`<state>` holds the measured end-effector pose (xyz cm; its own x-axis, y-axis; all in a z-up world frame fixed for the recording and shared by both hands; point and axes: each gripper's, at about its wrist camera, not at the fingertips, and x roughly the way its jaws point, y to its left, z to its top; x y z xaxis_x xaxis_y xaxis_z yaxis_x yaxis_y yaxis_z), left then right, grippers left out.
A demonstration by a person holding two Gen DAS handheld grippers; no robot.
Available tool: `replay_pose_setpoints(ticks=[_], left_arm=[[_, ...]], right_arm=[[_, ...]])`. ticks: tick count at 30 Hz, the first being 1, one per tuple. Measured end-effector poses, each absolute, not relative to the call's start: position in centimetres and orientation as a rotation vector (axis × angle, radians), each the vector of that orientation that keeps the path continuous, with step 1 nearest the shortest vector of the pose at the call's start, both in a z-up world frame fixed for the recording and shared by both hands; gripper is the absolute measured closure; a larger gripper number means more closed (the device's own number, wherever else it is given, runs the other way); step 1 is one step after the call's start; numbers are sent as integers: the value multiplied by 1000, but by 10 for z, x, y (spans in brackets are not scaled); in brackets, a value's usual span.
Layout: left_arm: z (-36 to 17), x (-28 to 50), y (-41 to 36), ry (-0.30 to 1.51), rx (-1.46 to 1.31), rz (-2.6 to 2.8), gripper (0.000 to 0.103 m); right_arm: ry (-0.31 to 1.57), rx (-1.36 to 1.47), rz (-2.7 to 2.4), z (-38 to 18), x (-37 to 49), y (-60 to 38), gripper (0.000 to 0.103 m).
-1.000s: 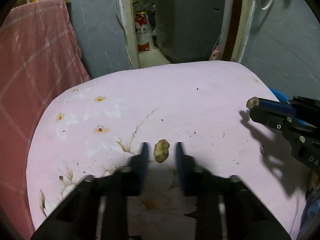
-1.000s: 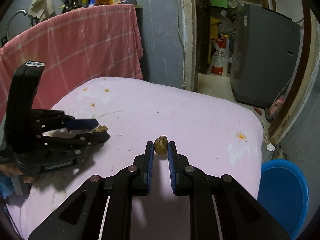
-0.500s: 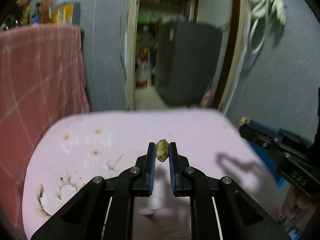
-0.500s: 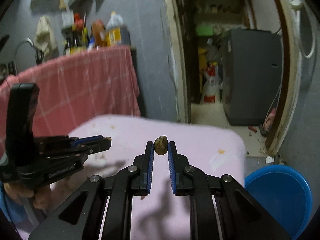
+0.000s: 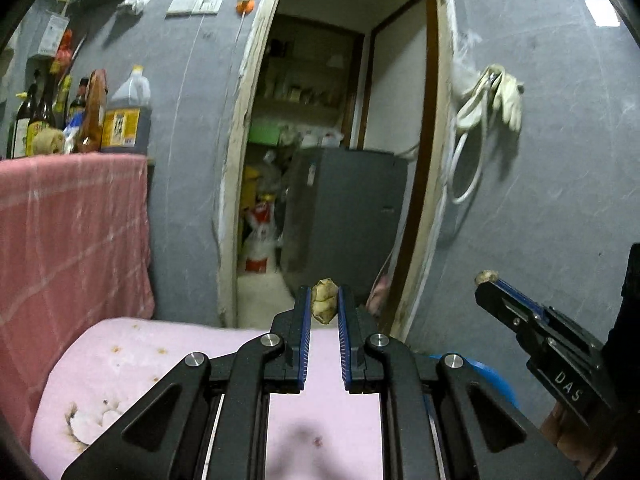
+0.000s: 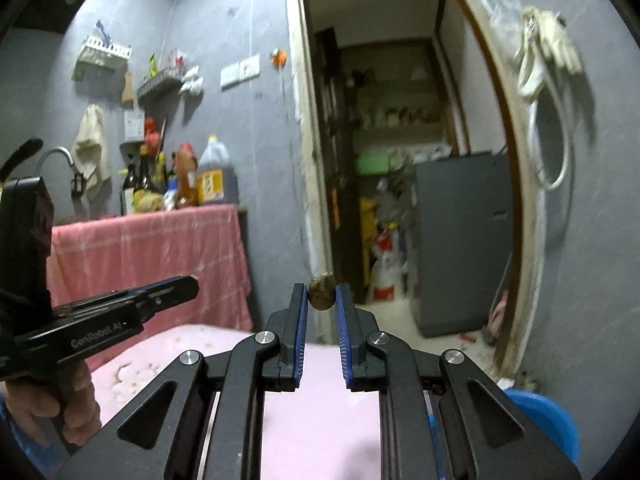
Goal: Collect trash
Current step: 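Grasp another brown piece with the left tool while the right tool holds its piece, then carry both brown pieces over the blue basin and open both tools to drop them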
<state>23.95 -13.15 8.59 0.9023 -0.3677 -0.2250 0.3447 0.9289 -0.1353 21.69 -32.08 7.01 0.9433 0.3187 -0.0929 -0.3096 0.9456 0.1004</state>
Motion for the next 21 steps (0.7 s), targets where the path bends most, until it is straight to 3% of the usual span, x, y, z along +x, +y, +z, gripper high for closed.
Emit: replay_pose_setpoints(ticks=[21], left_arm=[[82, 237, -233, 261, -89, -512, 93]], right_arm=[[71, 67, 96, 67, 194, -399, 91]])
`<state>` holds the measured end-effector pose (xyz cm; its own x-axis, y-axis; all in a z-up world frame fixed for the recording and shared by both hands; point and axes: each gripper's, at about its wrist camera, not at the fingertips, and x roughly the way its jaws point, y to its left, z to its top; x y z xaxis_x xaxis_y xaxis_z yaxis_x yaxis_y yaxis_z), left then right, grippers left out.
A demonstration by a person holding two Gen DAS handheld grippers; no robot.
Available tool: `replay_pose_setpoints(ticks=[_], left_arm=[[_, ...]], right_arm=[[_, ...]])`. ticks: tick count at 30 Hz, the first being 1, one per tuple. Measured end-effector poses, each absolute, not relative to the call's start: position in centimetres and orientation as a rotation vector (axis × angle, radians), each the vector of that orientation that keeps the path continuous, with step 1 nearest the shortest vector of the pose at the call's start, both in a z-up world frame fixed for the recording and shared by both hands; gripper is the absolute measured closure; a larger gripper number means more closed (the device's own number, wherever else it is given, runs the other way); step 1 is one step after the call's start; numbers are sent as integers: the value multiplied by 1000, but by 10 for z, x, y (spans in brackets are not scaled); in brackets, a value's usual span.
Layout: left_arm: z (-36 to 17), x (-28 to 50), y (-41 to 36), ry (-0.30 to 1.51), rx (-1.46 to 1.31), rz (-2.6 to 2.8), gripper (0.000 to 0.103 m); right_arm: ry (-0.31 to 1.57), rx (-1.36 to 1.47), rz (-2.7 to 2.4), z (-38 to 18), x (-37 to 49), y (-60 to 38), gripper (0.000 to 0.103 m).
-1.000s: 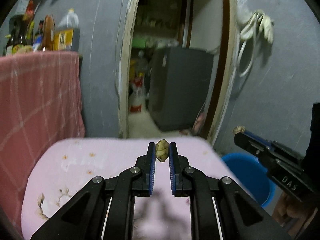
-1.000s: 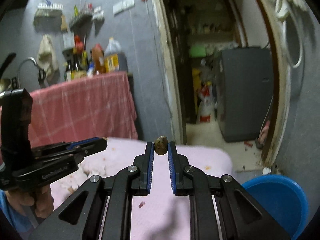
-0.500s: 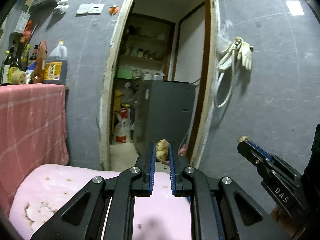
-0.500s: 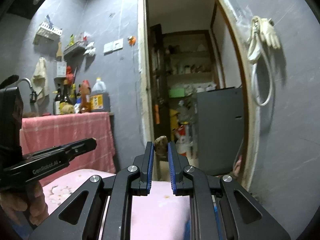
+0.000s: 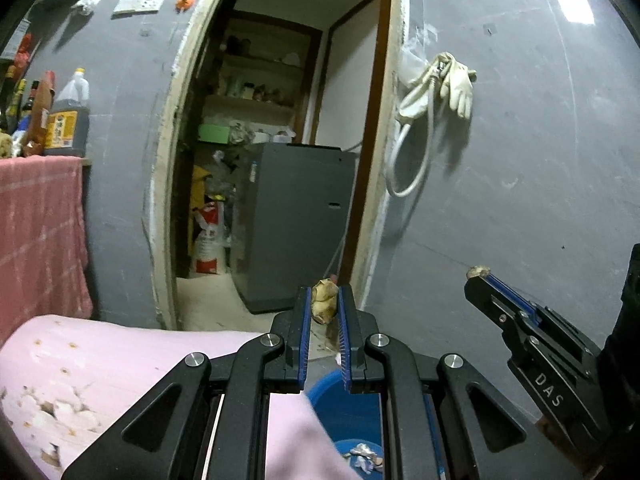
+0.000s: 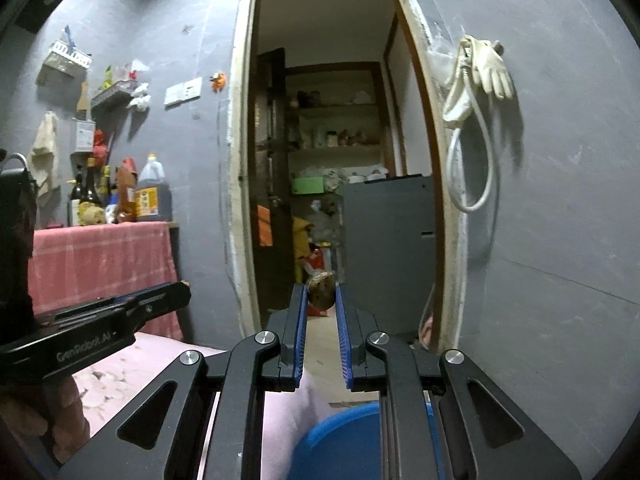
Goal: Collect trash
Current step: 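Carry both brown pieces over the blue basin and open both tools to drop them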
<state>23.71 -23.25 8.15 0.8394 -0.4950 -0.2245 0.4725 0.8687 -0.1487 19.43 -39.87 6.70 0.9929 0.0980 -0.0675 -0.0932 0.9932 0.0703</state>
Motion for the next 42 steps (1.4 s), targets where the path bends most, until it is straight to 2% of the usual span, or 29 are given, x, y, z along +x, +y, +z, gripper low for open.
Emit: replay_pose_setpoints(ticks=[9, 37, 40, 42], left_arm=[[64, 251, -257, 331, -75, -543, 93], [-13, 298, -305, 729, -24, -629, 92], [-21, 297, -307, 757, -28, -620, 89], [-23, 298, -306, 768, -41, -611, 83]], right_arm=[[128, 97, 52, 53, 203, -422, 91], [418, 237, -5, 7, 239, -468, 89], [427, 240, -5, 6, 241, -467, 85], [430, 240, -5, 6, 241, -467, 83]])
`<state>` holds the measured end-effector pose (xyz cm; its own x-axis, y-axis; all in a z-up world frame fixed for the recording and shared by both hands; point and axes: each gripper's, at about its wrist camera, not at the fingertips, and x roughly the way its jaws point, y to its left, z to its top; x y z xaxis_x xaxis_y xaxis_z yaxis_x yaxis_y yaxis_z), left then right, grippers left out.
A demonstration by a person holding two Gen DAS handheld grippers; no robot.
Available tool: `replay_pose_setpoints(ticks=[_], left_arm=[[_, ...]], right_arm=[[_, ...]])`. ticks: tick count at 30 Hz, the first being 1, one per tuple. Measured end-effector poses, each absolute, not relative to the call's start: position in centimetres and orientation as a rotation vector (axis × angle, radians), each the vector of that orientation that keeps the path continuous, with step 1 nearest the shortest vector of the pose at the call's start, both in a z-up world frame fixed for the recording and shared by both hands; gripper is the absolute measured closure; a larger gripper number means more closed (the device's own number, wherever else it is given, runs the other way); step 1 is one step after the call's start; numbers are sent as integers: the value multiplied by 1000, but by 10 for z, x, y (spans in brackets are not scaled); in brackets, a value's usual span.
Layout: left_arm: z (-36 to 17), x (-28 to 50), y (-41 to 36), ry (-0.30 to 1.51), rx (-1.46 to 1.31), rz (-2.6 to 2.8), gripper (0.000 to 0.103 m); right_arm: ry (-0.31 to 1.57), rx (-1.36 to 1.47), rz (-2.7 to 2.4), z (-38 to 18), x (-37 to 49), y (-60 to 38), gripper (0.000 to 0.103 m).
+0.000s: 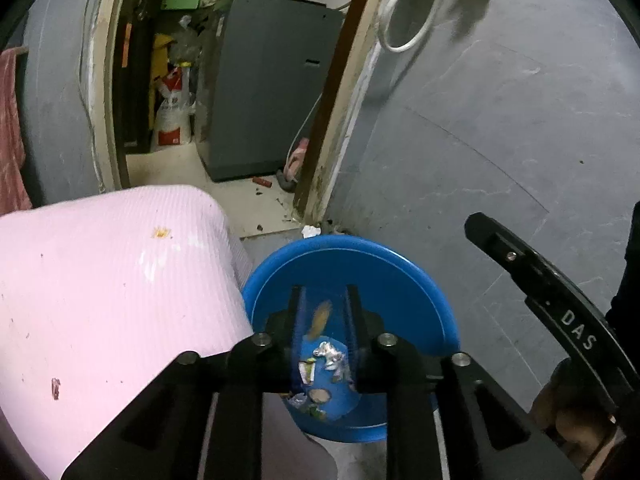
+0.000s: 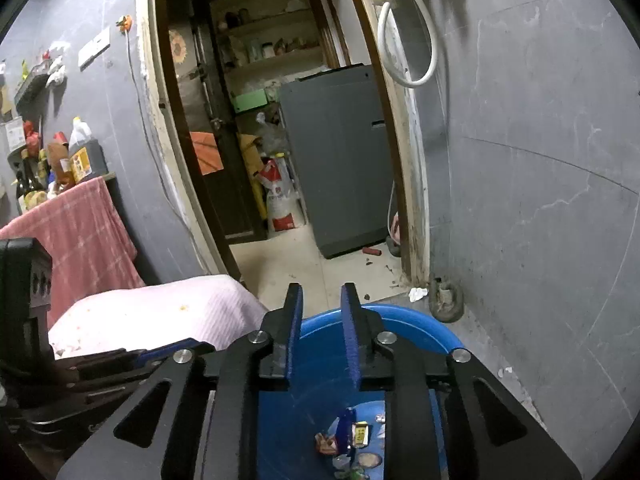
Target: Collect trash
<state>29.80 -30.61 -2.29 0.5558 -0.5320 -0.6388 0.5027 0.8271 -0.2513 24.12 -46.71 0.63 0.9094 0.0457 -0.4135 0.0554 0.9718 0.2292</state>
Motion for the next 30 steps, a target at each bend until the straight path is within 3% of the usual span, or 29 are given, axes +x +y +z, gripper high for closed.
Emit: replay_pose_setpoints(ticks=[3, 9, 13, 18, 21, 30], left_arm=[[-23, 300, -302, 778, -69, -601, 72], [-14, 304, -289, 769, -92, -571, 66], [-5, 302, -274, 741, -109, -544, 54], [9, 297, -250, 672, -125, -488, 40], [19, 292, -236, 626, -136, -459, 30], [40, 270, -213, 546, -97, -418, 27]], right_arm=[[432, 238, -5, 7, 243, -466, 80], [433, 238, -8, 7, 243, -467, 71], [422, 238, -8, 7, 242, -467, 55], [406, 224, -10, 11, 239, -464, 49], [395, 216, -12, 15, 235, -463, 32], [339, 218, -16, 28, 214, -456, 9]])
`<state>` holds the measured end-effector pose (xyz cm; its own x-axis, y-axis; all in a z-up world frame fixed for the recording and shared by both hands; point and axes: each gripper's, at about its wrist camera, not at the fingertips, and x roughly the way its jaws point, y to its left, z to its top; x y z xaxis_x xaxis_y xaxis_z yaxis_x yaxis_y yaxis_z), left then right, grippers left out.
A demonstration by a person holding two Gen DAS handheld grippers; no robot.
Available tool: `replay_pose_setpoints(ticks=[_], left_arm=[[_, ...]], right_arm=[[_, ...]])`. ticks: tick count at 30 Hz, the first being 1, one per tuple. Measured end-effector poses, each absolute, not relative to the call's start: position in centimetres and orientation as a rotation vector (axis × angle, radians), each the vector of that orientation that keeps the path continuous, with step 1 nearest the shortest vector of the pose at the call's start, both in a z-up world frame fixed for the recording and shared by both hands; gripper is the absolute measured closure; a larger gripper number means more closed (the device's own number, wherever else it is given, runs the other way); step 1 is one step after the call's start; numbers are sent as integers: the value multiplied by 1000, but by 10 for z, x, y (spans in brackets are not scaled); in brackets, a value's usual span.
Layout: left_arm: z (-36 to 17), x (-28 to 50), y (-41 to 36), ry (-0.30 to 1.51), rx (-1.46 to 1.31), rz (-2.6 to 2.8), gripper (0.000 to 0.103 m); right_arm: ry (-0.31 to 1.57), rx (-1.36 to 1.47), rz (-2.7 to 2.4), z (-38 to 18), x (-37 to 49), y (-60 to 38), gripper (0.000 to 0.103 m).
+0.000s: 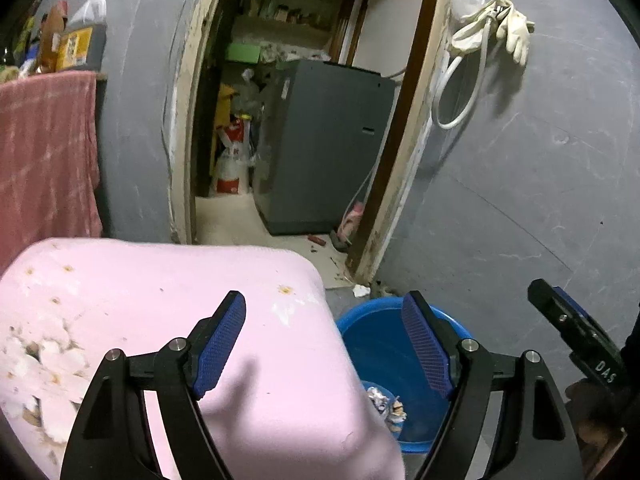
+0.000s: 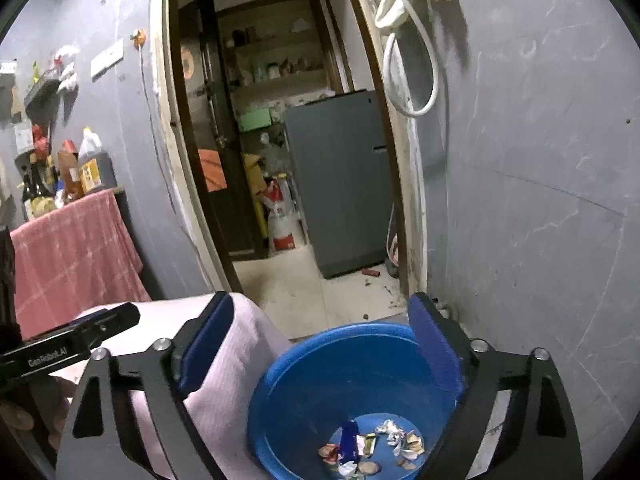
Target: Collect trash
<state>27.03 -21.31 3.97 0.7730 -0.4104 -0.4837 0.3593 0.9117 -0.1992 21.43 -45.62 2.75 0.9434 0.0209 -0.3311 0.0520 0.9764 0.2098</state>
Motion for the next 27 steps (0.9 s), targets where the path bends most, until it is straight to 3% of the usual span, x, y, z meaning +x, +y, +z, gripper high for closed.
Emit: replay_pose_setpoints(ticks=[2, 3, 5, 27], left_arm=[[41, 263, -207, 524, -89, -414, 24], [43, 261, -207, 514, -86, -411, 16], [46, 252, -201, 488, -84, -405, 11], [79, 144, -146, 312, -79, -428, 2]], right_arm=[[320, 218, -16, 31, 209, -453, 1], [309, 218, -15, 33, 206, -451, 0], [294, 218, -9, 35, 200, -447, 0], [185, 122, -26, 73, 100, -393, 0]])
